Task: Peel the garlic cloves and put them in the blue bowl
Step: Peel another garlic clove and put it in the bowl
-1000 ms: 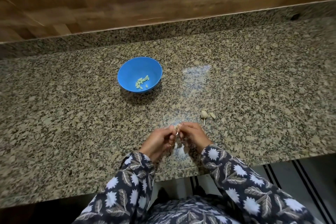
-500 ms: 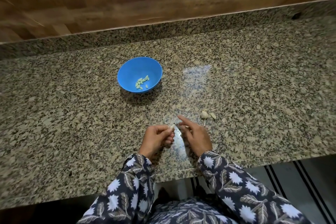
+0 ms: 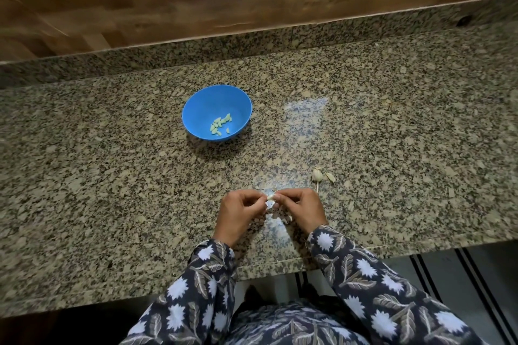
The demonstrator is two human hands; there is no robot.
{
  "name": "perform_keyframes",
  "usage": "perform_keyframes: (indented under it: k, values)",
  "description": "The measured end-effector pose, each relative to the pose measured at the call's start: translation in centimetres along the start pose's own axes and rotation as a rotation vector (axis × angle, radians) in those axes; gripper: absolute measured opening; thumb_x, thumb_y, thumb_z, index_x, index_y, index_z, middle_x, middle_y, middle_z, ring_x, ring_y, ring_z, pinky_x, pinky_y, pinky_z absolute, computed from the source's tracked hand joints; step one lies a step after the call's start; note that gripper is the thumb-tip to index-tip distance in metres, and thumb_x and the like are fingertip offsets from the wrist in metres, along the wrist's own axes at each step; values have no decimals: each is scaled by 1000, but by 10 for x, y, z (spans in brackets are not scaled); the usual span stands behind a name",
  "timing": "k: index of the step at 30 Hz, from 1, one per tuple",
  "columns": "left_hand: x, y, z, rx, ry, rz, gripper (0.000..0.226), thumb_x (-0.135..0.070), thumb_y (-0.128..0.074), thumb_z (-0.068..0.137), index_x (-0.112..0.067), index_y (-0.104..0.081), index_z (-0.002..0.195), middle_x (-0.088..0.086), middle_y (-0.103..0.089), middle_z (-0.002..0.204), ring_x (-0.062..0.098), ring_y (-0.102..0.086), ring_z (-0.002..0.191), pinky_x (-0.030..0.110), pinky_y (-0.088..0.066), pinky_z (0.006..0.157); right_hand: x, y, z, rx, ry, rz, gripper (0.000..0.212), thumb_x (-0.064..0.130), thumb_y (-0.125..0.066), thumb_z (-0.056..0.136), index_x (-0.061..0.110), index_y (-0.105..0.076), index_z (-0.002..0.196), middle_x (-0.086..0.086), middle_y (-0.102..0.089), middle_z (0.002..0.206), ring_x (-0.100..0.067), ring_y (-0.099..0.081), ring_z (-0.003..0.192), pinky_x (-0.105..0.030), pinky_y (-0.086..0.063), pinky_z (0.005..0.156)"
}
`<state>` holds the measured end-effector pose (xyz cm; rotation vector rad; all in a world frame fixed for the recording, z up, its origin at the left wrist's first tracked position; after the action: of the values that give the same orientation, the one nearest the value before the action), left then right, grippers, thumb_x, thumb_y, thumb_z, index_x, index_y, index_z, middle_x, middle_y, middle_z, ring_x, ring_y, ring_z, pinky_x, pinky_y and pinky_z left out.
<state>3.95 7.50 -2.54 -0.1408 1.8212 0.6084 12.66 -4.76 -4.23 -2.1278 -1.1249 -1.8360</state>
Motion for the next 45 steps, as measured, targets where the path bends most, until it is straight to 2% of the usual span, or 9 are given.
perform_keyframes:
  k: [6,12,17,21,28,33,40,43,45]
  values:
    - [0,1,2,7,13,-49,8,-9,-67,83,-14,-71,87,7,-72,77,25,-69,71,36,-59,67,-6,1,3,-24,-21,39,17,23,-71,79,15,-73,93,-2,-73,87,-10,-67,81,-31,-54,81]
    - [-4,-2,1,-58,-44,91,6,-10,-66,84,-12,-72,86,1,-71,76,15,-68,68,26,-57,60,-2,-3,0,21,-29,182,13,14,-71,78,8,-73,89,-5,-72,85,-13,-67,81,-33,-55,81]
    - [15,3,3,-81,92,-28,11,-5,-63,85,-7,-72,91,7,-72,85,18,-66,76,27,-56,69,1,-5,-2,47,-52,365,13,4,-62,84,-2,-68,93,4,-68,66,0,-63,60,-15,-51,58]
    - [4,5,-1,-85,0,139,29,-6,-63,86,-14,-64,114,-11,-63,107,1,-62,91,13,-52,77,-6,-6,-3,31,-94,376,14,7,-61,85,-1,-68,95,-2,-69,73,-1,-62,57,-14,-49,53]
    - [2,3,-11,-279,73,103,13,-22,-75,75,-14,-65,77,-4,-65,73,6,-59,65,13,-46,53,-5,-7,-6,-16,-130,337,17,11,-60,87,12,-70,75,-4,-70,73,-14,-61,63,-28,-52,65]
    - [6,-5,-6,-203,103,-7,29,-7,-68,81,-15,-65,108,-3,-67,101,0,-64,85,19,-55,77,-11,-10,-9,-36,-159,298,23,13,-61,87,19,-70,67,-7,-70,70,-19,-62,64,-39,-52,71]
    - [9,-11,-11,-201,149,-271,23,-2,-68,80,-8,-69,102,6,-71,98,11,-69,87,22,-56,75,-4,-13,-12,22,-135,212,25,15,-62,86,18,-70,63,-4,-69,68,-14,-62,64,-40,-53,78]
    - [9,-7,-11,-231,144,-284,24,-1,-67,80,-8,-68,104,6,-71,96,17,-69,88,28,-57,76,-6,-6,-11,-28,-124,97,10,22,-63,86,21,-73,86,6,-70,83,-10,-64,75,-32,-54,79]
    - [8,-5,-11,-238,138,-292,25,1,-66,80,-7,-63,104,9,-70,95,20,-69,86,29,-58,73,2,2,-11,-74,-56,30,26,24,-62,86,27,-64,112,16,-63,92,-4,-62,80,-21,-52,75]
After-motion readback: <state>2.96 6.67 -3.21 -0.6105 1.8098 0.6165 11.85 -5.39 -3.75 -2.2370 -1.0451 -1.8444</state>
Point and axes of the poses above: each hand's wrist, its own z-axis towards the middle knuckle, its own y-axis out of the back of the hand, x = y × z, the point moved 8 cm from there along z, towards the middle knuckle
